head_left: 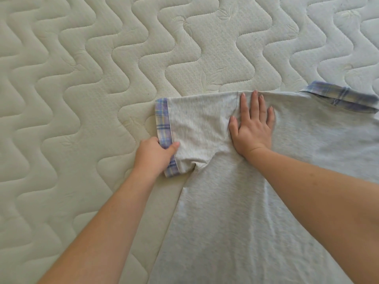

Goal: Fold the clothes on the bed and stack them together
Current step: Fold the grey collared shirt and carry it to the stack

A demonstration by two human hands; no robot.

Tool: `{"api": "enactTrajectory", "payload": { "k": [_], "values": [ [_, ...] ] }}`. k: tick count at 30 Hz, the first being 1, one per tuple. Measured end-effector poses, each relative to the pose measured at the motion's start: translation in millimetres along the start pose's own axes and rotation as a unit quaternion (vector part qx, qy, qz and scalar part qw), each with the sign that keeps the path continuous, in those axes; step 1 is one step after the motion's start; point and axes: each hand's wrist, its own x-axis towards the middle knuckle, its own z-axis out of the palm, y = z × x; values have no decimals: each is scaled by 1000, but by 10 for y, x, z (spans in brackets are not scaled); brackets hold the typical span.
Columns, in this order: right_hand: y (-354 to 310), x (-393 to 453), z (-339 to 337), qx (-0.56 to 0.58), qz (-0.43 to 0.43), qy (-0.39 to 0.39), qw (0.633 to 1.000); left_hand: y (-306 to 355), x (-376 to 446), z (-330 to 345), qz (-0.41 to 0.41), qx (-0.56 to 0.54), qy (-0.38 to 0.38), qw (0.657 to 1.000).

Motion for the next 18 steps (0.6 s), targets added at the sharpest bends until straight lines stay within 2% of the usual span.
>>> {"api": "enactTrajectory", "payload": {
  "k": [3,5,9,13,14,17,18],
  "values": [
    [-14,-8,-6,-14,2,-17,1000,-10,-86,31,33,-31,24,999],
    [-18,4,-42,-13,2,-43,999,21,-126,29,48,-117,24,992],
    [68,77,-309,44,-27,-114,992,109,-94,-67,5,-345,-50,937],
    [178,-299,-438,86,14,18,996,198,72,-131,-17,-426,-77,901],
    [158,-432,-409,86,24,12,996,229,108,-142,-24,-428,-82,900],
    [110,-597,-277,81,21,-117,990,296,188,-147,-29,-401,-81,912],
    [100,-556,-277,102,21,-127,986,308,208,-148,-17,-401,-80,912]
  ]
}}
